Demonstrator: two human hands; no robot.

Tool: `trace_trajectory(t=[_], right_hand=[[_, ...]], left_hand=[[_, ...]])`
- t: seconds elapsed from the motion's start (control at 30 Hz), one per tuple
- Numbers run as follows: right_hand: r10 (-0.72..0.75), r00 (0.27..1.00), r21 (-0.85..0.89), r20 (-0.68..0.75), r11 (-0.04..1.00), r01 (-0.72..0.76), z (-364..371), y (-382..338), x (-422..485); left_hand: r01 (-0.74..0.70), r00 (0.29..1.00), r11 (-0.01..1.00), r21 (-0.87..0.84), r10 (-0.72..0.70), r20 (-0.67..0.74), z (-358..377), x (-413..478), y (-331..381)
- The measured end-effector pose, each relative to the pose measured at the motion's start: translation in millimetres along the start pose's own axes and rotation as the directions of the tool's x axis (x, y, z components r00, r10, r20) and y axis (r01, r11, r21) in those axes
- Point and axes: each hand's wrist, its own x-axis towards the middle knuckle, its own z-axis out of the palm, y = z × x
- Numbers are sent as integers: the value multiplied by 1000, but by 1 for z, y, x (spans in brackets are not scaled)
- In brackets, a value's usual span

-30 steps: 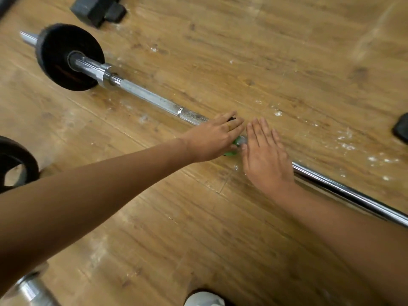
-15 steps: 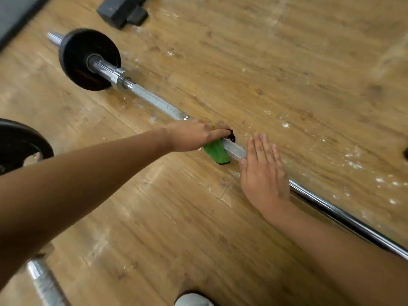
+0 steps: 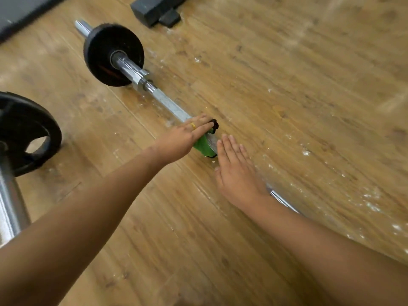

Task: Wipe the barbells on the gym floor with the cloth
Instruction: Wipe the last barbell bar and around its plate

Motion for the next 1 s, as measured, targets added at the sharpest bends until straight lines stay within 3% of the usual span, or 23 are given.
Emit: trace_trajectory(t=[0.07,0.17,0.23,0.4,0.57,0.63,0.77,0.9,1.0], right_hand=[[10,1000,-6,13,1000,-10,8,-16,18],[21,993,-95,-117,995,-33,13,-15,15],[-10,989,-184,-145,983,-17,20,-13,15],[-1,990,-219,-139,975,-30,20,-9,17],[40,992,-184,-116,981,-61,8,-3,23],[48,996,-161,-79,985,-60,4,1,25],[42,995,-132,-88,990,-54,0,11,31],[48,998,-113,-32,992,-52,-7,17,37],[25,996,-101,84,995,-16,-20,29,39]], left_hand=[[121,991,991,-51,-124,-55,2,-6,-22],[202,970,975,-90,-212,-116,2,-1,-19],[143,977,986,-90,-156,-149,6,-2,-18],[-22,996,999,-41,18,-88,6,-2,-22],[-3,998,997,-72,-2,-69,-8,16,-20],[55,995,995,-79,-61,-83,-7,23,-17],[313,925,933,-175,-341,-167,-3,26,-20],[174,978,979,-109,-184,-94,-4,37,-2],[97,995,992,-76,-94,39,-17,50,7]])
